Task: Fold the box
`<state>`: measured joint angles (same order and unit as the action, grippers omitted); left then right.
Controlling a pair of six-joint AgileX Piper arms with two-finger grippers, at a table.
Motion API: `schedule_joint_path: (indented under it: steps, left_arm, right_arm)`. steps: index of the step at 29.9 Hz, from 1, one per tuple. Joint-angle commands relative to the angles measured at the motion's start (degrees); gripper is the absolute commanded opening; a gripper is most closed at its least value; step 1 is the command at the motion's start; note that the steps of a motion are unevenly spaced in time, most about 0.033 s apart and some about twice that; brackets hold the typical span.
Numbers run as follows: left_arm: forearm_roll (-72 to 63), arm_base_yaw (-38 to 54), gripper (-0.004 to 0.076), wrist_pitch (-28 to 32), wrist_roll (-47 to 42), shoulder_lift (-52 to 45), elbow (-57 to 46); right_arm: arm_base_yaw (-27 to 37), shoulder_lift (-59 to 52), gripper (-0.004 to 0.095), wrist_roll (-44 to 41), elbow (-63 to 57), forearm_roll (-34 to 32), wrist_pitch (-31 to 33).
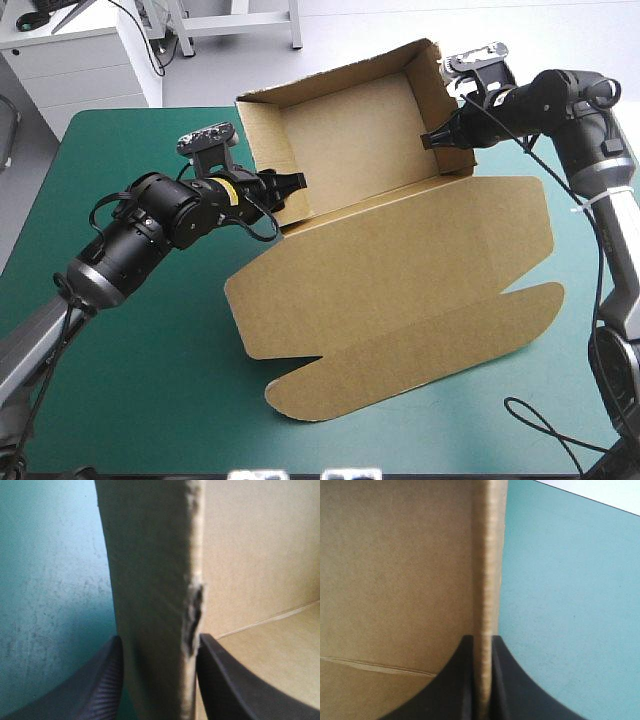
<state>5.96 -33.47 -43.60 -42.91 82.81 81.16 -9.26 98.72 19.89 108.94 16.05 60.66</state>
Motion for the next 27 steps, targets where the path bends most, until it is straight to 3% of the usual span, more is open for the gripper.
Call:
schedule_joint_path:
  steps: [1, 3, 7, 15, 19, 24, 27]
  left_arm:
    - [0.5, -0.34, 0.0313, 1.1, -0.67, -0.17, 3.21]
    - [0.77, -0.34, 0.0281, -0.36, -0.67, 1.14, 4.56]
    - [1.55, -0.34, -0.0002, -2.24, -0.19, 3.61, 6.96]
    - [4.02, -0.34, -0.0008, -8.5, 1.45, 6.09, 11.89]
    - [4.12, -0.2, -0.0008, -15.0, 8.14, 9.61, 18.27]
    - [3.96, -0.2, -0.0008, -28.2, 16.54, 18.42, 30.73]
    - [2.8, 0.29, -0.0008, -30.23, 22.42, 23.36, 35.64]
  right_arm:
    - [0.02, -2.58, -0.0017, -0.23, 1.65, 2.28, -2.94]
    - [0.02, -2.58, -0.0017, -0.23, 1.65, 2.28, -2.75]
    - [0.02, -2.58, -0.0017, -0.34, 1.65, 2.28, -2.29]
    - [0.02, -2.58, -0.0017, -4.25, 1.65, 1.4, -0.28]
    - [0.02, -2.2, -0.0012, -6.38, 1.65, -0.76, 1.11]
    - [0.02, -0.2, -0.0012, -9.31, 1.65, -2.15, 3.75]
    - [0.02, 2.7, -0.0012, -11.86, 1.65, -4.15, 7.76]
